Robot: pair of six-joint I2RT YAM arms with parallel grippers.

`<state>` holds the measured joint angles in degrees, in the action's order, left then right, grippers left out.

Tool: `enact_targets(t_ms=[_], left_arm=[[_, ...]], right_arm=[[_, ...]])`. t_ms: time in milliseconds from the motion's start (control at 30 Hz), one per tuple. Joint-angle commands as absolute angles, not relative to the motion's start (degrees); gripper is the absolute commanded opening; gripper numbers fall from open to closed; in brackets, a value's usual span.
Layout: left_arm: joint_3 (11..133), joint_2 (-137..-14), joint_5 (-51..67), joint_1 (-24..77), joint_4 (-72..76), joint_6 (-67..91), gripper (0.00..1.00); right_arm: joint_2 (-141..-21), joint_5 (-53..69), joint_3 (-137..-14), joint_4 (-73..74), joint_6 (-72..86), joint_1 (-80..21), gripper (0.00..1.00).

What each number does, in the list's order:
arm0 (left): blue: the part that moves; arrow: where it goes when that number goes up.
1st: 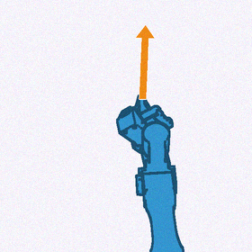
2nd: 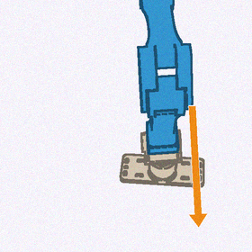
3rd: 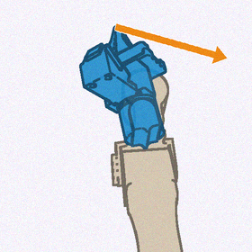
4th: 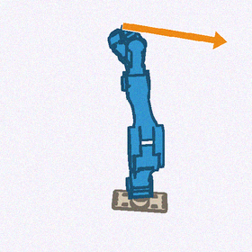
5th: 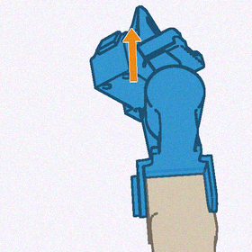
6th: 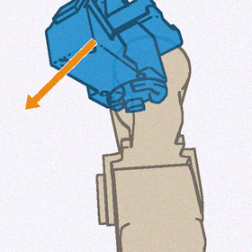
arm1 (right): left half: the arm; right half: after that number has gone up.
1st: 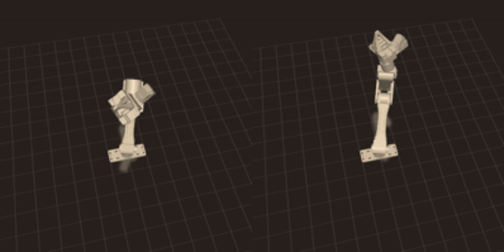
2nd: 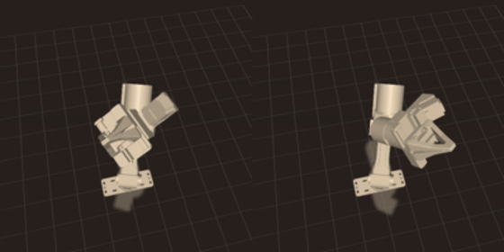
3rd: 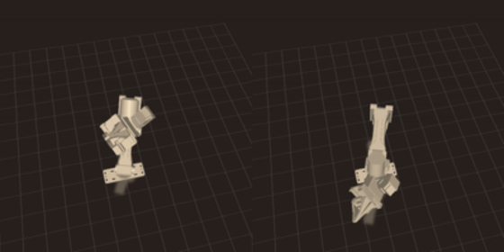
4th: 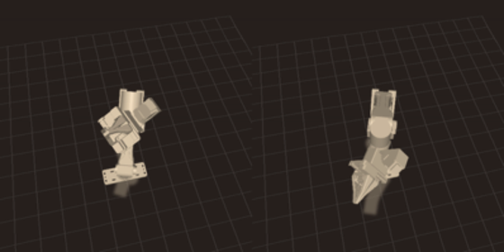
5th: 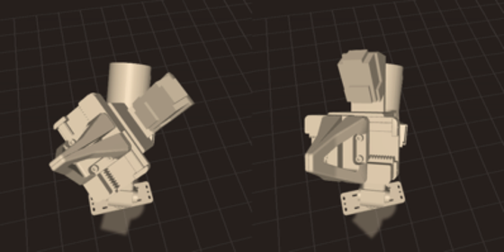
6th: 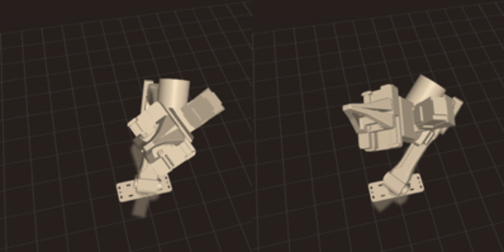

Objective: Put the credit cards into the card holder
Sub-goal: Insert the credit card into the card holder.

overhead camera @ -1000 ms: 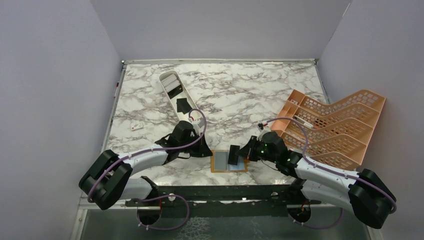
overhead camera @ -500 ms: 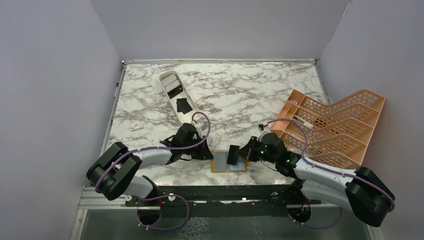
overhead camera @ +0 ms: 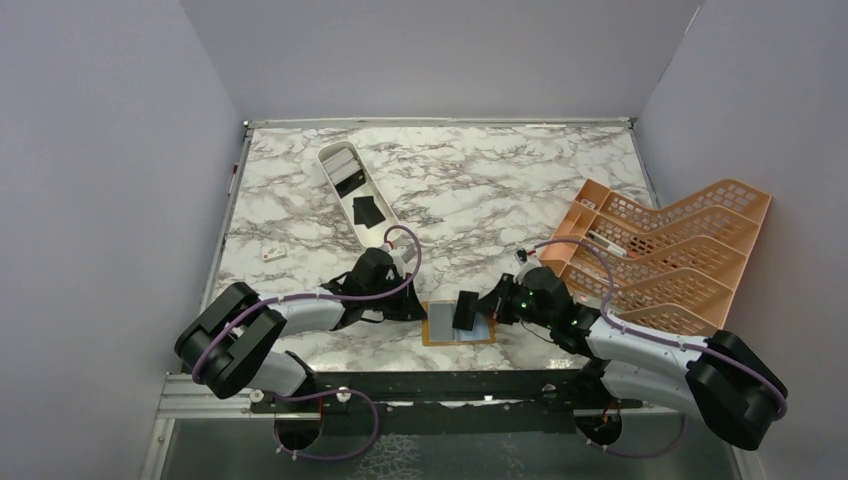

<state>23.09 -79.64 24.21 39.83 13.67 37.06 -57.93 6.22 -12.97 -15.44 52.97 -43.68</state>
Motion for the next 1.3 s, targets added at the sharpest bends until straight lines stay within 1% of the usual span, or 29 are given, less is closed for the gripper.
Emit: enact_targets(t_ms=[0,200,733,967,1133,1267], left_arm=[[22.02,-79.8,22.29,40.19,13.83,36.77,0.07],[21.53,-79.95,22.01,40.33,14.11,36.91,0.07],[20.95,-79.89,21.15,40.45,13.75,36.71,0.06],[20.67,-79.5,20.86,40.43,13.54,36.65,0.06],[20.3,-79.21,20.98,40.43,13.56,36.82,0.06],[20.62,-79.43,21.09,40.5,13.63,36.87,0.06]], right_arm=[[-60.89,4.83,-12.22,-18.49,52.56,-43.95,0.01],[-63.06,7.17,-10.41,-21.46,52.78,-43.94,0.01],[-63.56,11.18,-7.43,-25.5,51.13,-43.95,0.01],[-63.53,5.65,-7.22,-28.49,50.84,-43.95,0.01],[-60.45,0.55,-8.08,-26.17,50.42,-43.95,0.01],[-59.1,-0.9,-8.0,-26.4,49.71,-43.95,0.01]])
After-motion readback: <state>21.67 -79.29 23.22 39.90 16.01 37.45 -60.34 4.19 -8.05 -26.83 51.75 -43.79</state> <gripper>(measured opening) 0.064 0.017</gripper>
